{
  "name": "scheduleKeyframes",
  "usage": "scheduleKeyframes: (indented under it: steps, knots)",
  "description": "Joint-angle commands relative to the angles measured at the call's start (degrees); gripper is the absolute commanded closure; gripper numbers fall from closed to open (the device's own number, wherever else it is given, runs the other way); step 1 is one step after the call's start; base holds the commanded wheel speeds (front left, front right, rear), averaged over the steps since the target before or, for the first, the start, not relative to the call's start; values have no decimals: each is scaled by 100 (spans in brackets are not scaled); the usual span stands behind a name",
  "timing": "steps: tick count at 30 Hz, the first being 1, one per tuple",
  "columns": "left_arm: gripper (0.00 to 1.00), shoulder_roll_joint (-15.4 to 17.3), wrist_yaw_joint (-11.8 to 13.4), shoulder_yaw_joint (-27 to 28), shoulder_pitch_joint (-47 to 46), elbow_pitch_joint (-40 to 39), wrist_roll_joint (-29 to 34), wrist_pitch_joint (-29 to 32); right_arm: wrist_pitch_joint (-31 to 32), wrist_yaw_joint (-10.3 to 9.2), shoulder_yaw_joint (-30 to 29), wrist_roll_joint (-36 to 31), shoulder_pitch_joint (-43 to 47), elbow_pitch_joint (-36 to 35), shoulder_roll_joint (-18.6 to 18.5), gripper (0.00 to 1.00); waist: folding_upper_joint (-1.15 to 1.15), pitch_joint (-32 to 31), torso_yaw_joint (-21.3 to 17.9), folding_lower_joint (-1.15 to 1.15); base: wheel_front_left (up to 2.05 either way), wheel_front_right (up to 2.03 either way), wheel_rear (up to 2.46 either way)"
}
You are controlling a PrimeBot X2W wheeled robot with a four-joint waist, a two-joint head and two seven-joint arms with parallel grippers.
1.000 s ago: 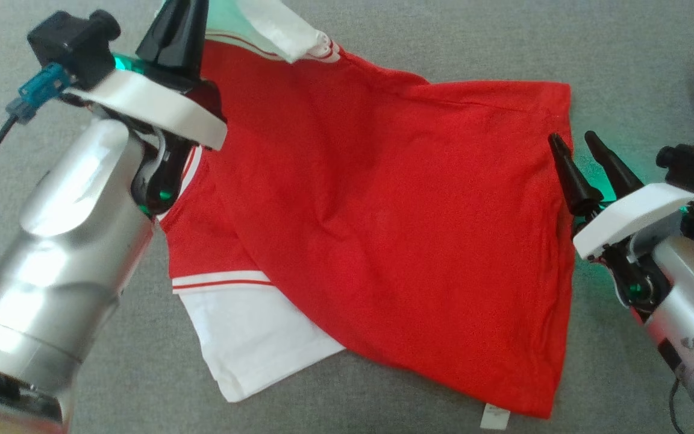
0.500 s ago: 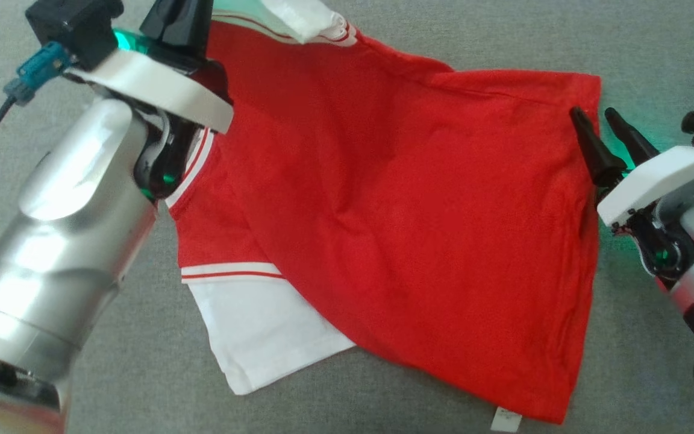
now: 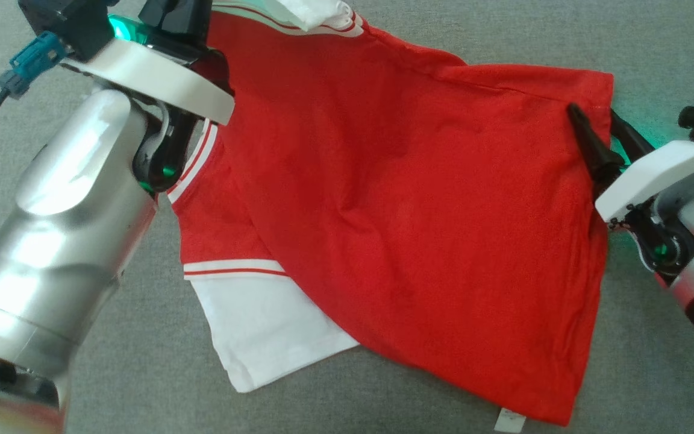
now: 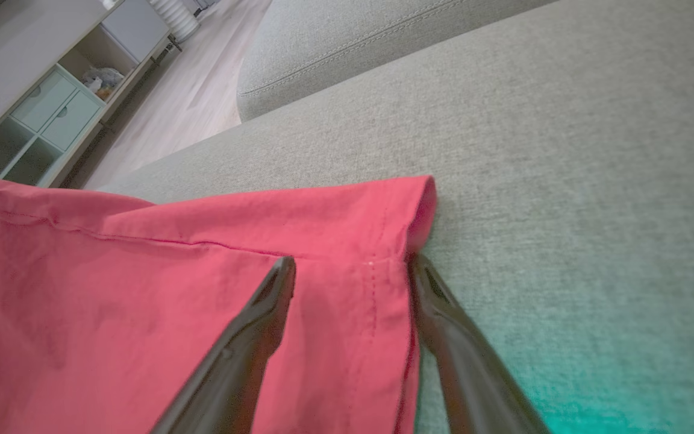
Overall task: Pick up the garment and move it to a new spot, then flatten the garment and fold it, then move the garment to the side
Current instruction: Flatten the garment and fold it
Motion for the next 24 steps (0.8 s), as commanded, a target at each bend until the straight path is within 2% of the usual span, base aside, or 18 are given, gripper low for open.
scheduleKeyframes:
  steps: [1,3,4,6,10,13,14,15,16,17,18,24]
  knots:
    - [100,219,8,285,-299,-137,35,-53,-52,39,84,68,2,-95,-152,8,0,3,-1,0,0,0,0]
    - [100,220,8,297,-299,-141,36,-53,-78,39,155,118,-16,-91,-184,34,0,11,-2,0,0,0,0]
    - [100,222,8,301,-301,-145,37,-53,-100,39,185,140,-30,-81,-196,55,0,17,-2,0,0,0,0]
    - [100,231,8,302,-309,-150,38,-53,-145,39,240,184,-64,-59,-208,58,0,32,0,0,0,0,0]
    - [100,251,8,301,-320,-147,38,-53,-203,39,359,275,-126,-20,-226,76,0,49,10,0,0,0,0]
    - [100,256,8,305,-314,-137,36,-53,-257,39,443,335,-155,4,-232,80,0,42,15,0,0,0,0]
    - [100,258,8,303,-309,-132,36,-53,-271,39,471,353,-161,16,-234,78,0,37,15,0,0,0,0]
    - [100,260,8,297,-303,-126,36,-53,-289,39,497,366,-169,44,-236,72,0,30,15,0,0,0,0]
    - [100,265,8,288,-297,-114,34,-53,-337,39,538,382,-195,104,-249,51,0,22,11,0,0,0,0]
    - [100,267,8,286,-297,-109,32,-53,-356,39,552,397,-212,128,-257,35,0,20,10,0,0,0,0]
    - [100,271,8,285,-298,-107,31,-53,-370,39,571,409,-229,145,-264,28,0,19,8,0,0,0,0]
    - [100,290,8,303,-289,-93,22,-53,-417,39,695,504,-290,142,-328,26,0,-3,-20,0,0,0,0]
